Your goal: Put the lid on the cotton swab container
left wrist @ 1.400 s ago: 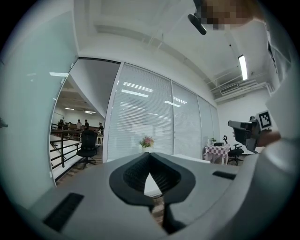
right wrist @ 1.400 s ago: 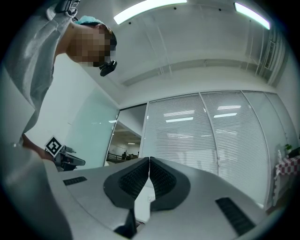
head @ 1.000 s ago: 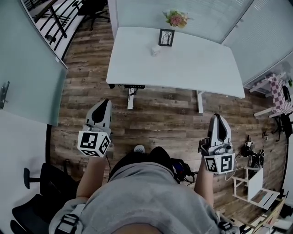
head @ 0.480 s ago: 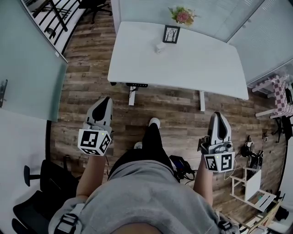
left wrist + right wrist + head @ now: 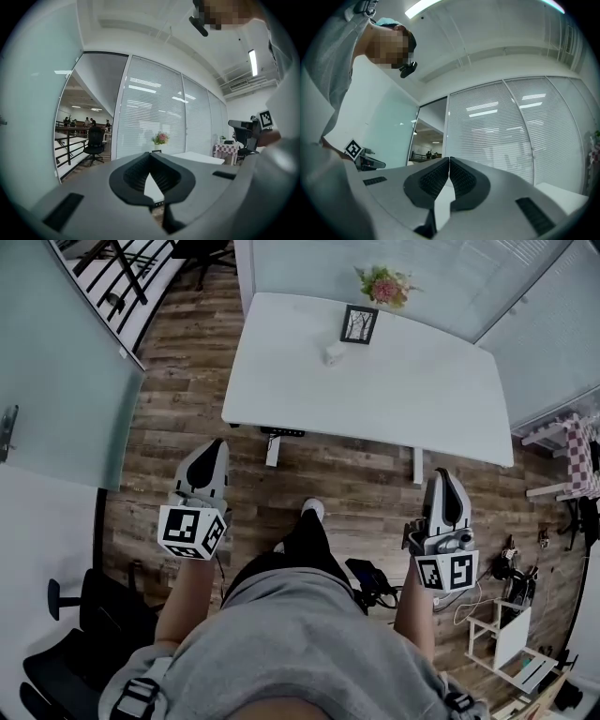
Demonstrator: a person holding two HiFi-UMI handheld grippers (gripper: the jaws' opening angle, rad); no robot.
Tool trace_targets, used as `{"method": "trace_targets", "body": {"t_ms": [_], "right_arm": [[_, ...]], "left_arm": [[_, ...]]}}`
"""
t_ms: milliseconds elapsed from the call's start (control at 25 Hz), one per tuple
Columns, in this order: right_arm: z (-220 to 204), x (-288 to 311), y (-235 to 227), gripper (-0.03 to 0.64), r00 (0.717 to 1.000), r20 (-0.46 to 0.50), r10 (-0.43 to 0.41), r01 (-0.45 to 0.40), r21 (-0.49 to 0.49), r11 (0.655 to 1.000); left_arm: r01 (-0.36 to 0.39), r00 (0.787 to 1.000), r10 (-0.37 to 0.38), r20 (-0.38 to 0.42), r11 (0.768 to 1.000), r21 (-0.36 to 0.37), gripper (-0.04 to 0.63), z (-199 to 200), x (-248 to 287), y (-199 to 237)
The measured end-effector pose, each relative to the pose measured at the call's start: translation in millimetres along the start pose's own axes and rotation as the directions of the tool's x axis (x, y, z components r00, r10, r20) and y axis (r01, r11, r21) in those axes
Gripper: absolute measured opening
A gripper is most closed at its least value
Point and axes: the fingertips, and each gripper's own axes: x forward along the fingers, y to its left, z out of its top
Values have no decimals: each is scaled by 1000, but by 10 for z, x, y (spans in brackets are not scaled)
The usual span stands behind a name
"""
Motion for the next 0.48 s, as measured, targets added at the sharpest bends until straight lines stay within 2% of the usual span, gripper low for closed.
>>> {"method": "trace_targets", "body": {"t_ms": [480], "right_arm": [[-289,800,-680,26,998,-4,65,-65,34,997]], "left_arm": [[-30,999,30,-12,1000,5,6,35,885,-59]]}}
